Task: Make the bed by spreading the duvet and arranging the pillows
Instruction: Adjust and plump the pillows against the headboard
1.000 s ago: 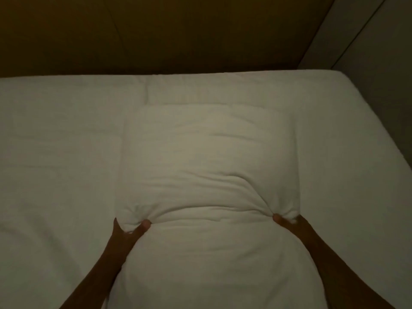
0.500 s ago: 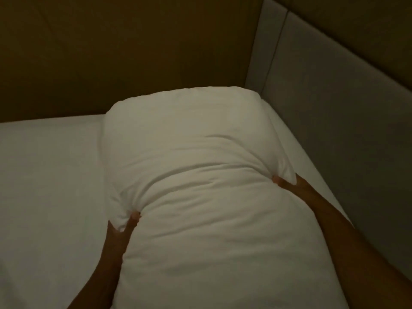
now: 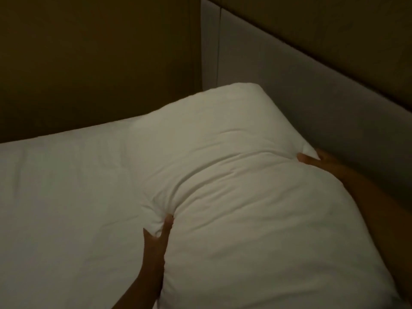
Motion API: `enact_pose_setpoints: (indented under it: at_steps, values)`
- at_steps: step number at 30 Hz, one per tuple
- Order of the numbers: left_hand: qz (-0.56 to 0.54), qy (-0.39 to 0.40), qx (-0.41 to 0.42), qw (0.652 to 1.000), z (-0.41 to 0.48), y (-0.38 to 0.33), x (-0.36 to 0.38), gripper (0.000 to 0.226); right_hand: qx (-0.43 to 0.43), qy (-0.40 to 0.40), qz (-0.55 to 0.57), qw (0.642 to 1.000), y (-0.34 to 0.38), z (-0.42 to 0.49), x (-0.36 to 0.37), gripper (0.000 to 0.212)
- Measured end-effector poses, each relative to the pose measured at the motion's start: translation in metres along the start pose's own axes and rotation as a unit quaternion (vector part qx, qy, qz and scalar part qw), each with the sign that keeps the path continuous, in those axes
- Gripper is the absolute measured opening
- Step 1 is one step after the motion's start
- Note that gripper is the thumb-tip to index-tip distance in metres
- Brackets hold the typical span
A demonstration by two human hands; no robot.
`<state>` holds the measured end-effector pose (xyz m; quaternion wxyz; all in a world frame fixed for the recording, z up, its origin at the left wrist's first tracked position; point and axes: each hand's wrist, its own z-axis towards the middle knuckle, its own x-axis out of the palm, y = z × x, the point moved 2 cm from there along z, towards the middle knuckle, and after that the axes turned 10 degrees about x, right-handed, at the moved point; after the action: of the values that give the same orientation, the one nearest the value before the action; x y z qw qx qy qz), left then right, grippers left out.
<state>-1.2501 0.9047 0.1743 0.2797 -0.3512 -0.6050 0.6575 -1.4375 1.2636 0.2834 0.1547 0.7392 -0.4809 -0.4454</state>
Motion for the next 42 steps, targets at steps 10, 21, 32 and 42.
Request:
enact_pose_setpoints:
  at_steps: [10,21,32,42]
  values:
    - [0.097,-0.025,-0.015,0.995,0.023,0.054,0.051,0.083,-0.015,-0.012,-0.002,1.000,-0.059,0.111,0.059,0.067]
    - [0.128,0.101,-0.149,0.975,0.047,0.142,-0.002,0.109,-0.004,-0.055,-0.054,0.997,-0.043,0.079,0.060,0.066]
    - [0.232,0.163,-0.149,0.947,-0.087,-0.026,-0.003,0.131,-0.082,-0.141,-0.275,0.947,-0.118,-0.116,0.073,0.085]
    - [0.391,0.374,0.053,0.839,-0.204,-0.140,-0.049,0.113,-0.080,-0.019,-0.302,0.950,-0.140,-0.263,0.058,0.080]
